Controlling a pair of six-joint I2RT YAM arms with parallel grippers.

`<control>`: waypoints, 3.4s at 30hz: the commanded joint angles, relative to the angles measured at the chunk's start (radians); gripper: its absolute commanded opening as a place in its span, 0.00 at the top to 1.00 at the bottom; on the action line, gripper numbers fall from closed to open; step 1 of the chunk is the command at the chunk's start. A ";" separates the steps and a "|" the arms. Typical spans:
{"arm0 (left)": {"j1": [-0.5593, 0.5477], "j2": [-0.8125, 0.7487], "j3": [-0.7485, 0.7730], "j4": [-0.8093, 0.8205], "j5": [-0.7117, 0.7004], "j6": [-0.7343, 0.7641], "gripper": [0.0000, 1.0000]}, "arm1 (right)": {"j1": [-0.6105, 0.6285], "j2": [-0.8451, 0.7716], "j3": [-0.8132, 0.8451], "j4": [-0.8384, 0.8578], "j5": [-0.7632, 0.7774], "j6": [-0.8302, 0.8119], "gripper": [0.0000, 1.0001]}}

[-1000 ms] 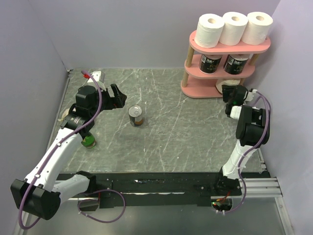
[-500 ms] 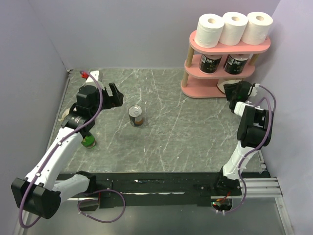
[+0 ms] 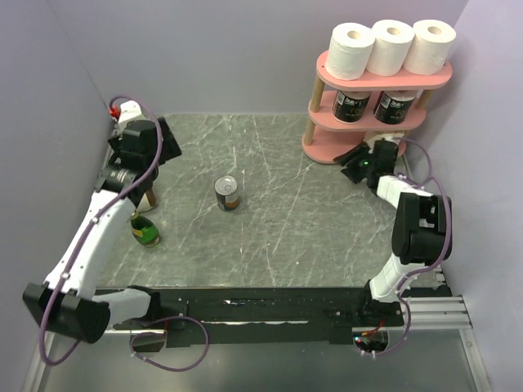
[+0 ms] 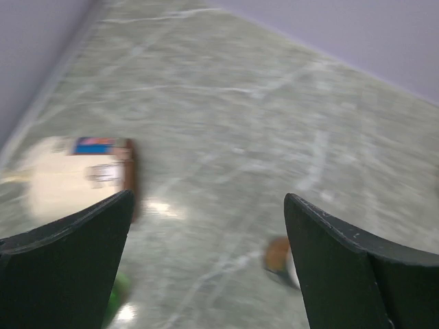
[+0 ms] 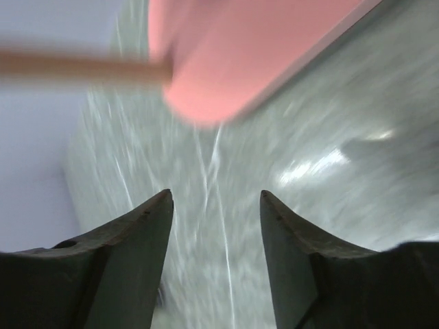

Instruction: Place and organize the paper towels onto the shelf

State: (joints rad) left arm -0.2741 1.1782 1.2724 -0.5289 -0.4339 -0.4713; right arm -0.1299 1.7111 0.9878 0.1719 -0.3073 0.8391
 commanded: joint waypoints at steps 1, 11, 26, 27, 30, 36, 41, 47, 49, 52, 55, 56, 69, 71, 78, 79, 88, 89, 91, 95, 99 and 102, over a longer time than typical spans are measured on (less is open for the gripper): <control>0.082 0.121 0.093 -0.183 -0.281 0.014 0.04 | 0.093 -0.083 0.031 -0.115 -0.112 -0.213 0.35; 0.573 0.166 -0.014 -0.020 0.409 -0.020 0.03 | 0.161 -0.246 -0.040 -0.144 -0.173 -0.288 0.26; 0.728 0.366 -0.068 0.096 0.426 0.007 0.04 | 0.188 -0.324 -0.049 -0.120 -0.240 -0.296 0.23; 0.728 0.371 -0.076 0.101 0.449 0.007 0.04 | 0.188 -0.321 -0.049 -0.117 -0.249 -0.293 0.23; 0.730 0.390 -0.103 0.122 0.523 0.008 0.04 | 0.188 -0.321 -0.044 -0.118 -0.254 -0.293 0.23; 0.728 0.432 -0.130 0.167 0.642 -0.001 0.04 | 0.187 -0.341 -0.046 -0.126 -0.240 -0.301 0.22; 0.728 0.410 -0.188 0.254 0.788 -0.018 0.04 | 0.185 -0.349 -0.043 -0.126 -0.239 -0.301 0.22; 0.690 0.342 -0.214 0.354 0.960 -0.058 0.02 | 0.188 -0.349 -0.048 -0.120 -0.240 -0.296 0.22; 0.659 0.336 -0.208 0.365 0.981 -0.059 0.03 | 0.187 -0.347 -0.048 -0.117 -0.240 -0.291 0.22; 0.581 0.334 -0.197 0.400 0.980 -0.072 0.03 | 0.187 -0.347 -0.044 -0.118 -0.243 -0.290 0.22; 0.497 0.362 -0.177 0.438 0.969 -0.087 0.04 | 0.185 -0.352 -0.052 -0.117 -0.242 -0.291 0.22; 0.454 0.373 -0.156 0.443 0.957 -0.089 0.04 | 0.185 -0.355 -0.055 -0.118 -0.242 -0.291 0.21; 0.147 0.549 0.108 0.392 0.848 -0.056 0.04 | 0.179 -0.386 -0.071 -0.123 -0.233 -0.302 0.21; 0.112 0.572 0.156 0.374 0.847 -0.052 0.04 | 0.176 -0.386 -0.071 -0.126 -0.234 -0.304 0.21; 0.070 0.534 0.226 0.316 0.778 -0.043 0.04 | 0.173 -0.381 -0.071 -0.143 -0.220 -0.313 0.21; 0.069 0.532 0.246 0.297 0.727 -0.044 0.03 | 0.173 -0.381 -0.069 -0.144 -0.220 -0.313 0.21; 0.039 0.635 0.328 0.072 0.445 -0.027 0.09 | 0.173 -0.393 -0.063 -0.152 -0.222 -0.317 0.21; 0.036 0.638 0.323 0.073 0.439 -0.023 0.10 | 0.171 -0.395 -0.064 -0.153 -0.220 -0.319 0.21; 0.035 0.644 0.308 0.089 0.437 -0.026 0.12 | 0.171 -0.396 -0.066 -0.152 -0.219 -0.318 0.21; 0.033 0.661 0.308 0.084 0.437 -0.029 0.13 | 0.171 -0.396 -0.064 -0.155 -0.219 -0.324 0.21; 0.032 0.695 0.311 0.092 0.452 -0.029 0.11 | 0.173 -0.395 -0.066 -0.149 -0.217 -0.321 0.21; 0.029 0.715 0.309 0.101 0.463 -0.029 0.10 | 0.173 -0.390 -0.066 -0.149 -0.219 -0.321 0.21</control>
State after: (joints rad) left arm -0.2390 1.8717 1.5745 -0.4393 0.0280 -0.5102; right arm 0.0479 1.3556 0.9234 0.0021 -0.5350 0.5335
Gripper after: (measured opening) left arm 0.897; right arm 0.786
